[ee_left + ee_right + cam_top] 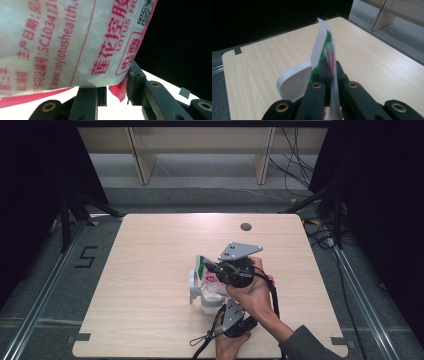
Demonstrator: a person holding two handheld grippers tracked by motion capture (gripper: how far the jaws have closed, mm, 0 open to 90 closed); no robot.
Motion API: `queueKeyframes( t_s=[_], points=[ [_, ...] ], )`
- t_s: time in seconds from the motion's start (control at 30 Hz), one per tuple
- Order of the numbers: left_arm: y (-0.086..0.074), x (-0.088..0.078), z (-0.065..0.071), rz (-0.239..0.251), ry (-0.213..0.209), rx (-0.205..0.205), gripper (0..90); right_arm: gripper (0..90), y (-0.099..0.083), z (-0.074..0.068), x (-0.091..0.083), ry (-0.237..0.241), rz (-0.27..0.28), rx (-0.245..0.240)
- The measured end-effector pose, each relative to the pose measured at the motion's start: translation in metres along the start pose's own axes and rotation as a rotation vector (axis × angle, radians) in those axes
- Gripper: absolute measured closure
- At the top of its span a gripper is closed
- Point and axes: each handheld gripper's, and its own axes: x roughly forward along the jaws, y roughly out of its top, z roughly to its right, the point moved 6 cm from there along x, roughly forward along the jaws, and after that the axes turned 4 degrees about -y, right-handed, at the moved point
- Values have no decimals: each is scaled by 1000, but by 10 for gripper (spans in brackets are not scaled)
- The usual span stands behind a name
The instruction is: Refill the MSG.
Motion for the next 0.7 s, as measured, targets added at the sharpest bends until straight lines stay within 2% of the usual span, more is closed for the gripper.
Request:
queueKeyframes(
  t_s=[0.13, 0.2, 0.33, 0.43, 0.6, 0.7],
  points=[
    [0, 1, 0, 1, -3, 0, 727, 900, -1, -1, 1, 1, -10, -16],
    [0, 0, 0, 3, -1, 1, 727, 900, 0, -1, 2, -14, 0, -32],
    [0, 1, 1, 7, -6, 4, 727, 900, 1, -1, 0, -5, -6, -6],
    [0, 1, 1, 0, -8, 6, 727, 900, -1, -2, 3, -16, -8, -37],
    [0, 1, 1, -2, -4, 8, 728, 900, 0, -1, 2, -13, 2, -32],
    [0, 1, 1, 0, -4, 7, 728, 900, -1, -2, 2, 0, -19, -26]
  ],
)
